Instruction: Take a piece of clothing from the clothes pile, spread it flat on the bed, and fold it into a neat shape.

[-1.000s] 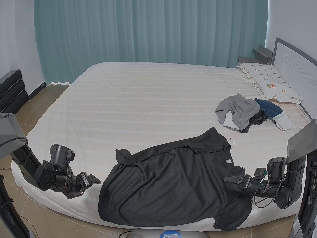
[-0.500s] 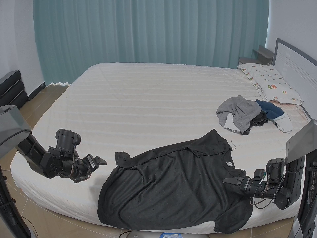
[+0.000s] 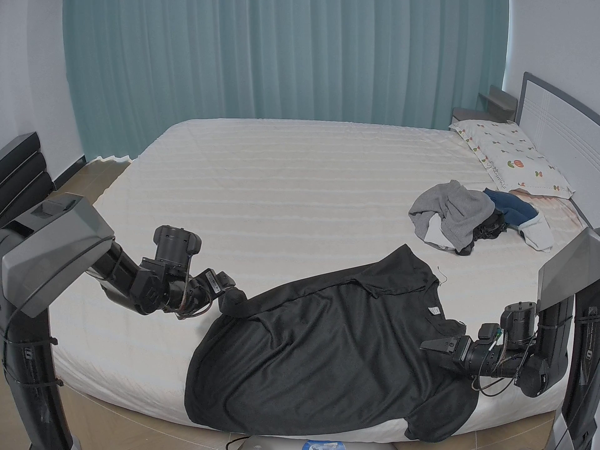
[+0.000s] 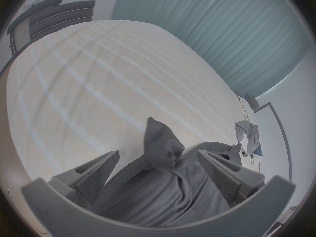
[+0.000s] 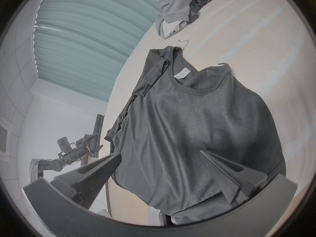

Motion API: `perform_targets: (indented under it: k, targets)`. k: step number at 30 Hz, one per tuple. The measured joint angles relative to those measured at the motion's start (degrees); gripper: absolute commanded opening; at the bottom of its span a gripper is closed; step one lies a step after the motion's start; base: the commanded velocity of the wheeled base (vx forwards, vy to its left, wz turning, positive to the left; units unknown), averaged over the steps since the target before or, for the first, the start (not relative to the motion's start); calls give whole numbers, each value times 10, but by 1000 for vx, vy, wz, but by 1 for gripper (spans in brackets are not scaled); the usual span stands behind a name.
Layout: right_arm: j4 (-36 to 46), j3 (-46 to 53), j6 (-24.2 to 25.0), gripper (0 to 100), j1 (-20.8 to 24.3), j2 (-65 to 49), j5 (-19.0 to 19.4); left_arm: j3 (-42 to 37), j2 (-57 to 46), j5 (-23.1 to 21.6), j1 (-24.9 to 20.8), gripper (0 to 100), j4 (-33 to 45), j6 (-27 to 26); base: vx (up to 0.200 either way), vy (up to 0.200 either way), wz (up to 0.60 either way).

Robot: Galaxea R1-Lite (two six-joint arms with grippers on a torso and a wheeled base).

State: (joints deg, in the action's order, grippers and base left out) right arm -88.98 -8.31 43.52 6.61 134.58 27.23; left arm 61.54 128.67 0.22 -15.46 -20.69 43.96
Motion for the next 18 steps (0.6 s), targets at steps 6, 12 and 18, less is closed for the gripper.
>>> perform_targets:
  k: [6, 12, 18]
  targets:
    - [0, 0, 0, 100, 1, 2, 0, 74, 48, 17, -15, 100, 36, 0, 0, 0, 0]
    - [0, 0, 1, 100, 1, 2, 0, 116, 84, 28, -23, 0, 44, -2, 0, 0, 0]
    - [0, 0, 2, 100, 1, 1, 0, 133, 105, 35, -22, 0, 43, -5, 0, 0, 0]
